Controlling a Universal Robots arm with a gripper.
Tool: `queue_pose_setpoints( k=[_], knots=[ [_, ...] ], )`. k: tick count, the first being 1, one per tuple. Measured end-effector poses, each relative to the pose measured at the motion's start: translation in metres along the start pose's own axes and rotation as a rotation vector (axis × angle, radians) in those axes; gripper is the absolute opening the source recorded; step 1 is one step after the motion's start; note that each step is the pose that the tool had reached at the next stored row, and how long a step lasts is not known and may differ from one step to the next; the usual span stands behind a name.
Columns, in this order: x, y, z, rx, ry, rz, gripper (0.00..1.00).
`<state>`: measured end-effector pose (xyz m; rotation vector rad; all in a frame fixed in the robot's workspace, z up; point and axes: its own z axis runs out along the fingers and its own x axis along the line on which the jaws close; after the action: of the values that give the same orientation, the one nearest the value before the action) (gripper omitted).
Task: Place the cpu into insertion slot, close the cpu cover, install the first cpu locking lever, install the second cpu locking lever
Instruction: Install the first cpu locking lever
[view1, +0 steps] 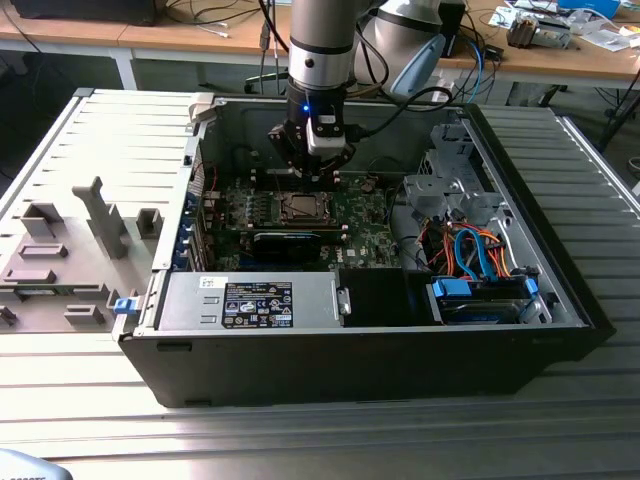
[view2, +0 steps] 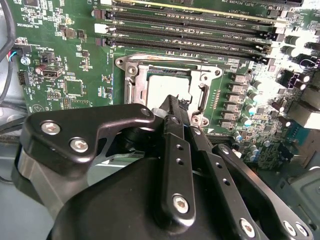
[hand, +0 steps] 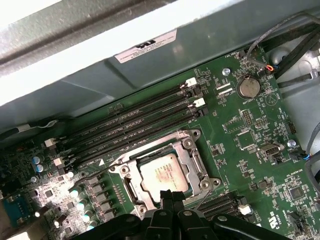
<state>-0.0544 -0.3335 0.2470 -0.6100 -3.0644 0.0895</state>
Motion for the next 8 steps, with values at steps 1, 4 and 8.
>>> queue_pose_setpoints(
  k=[1,4,8],
  knots=[
    [0.0,0.0,0.0,-0.0001,-0.0001,-0.001,0.11],
    [0.0,0.0,0.0,-0.0001,-0.0002,-0.004,0.11],
    [0.0,0.0,0.0,0.0,-0.0005,-0.008,0.11]
  ],
)
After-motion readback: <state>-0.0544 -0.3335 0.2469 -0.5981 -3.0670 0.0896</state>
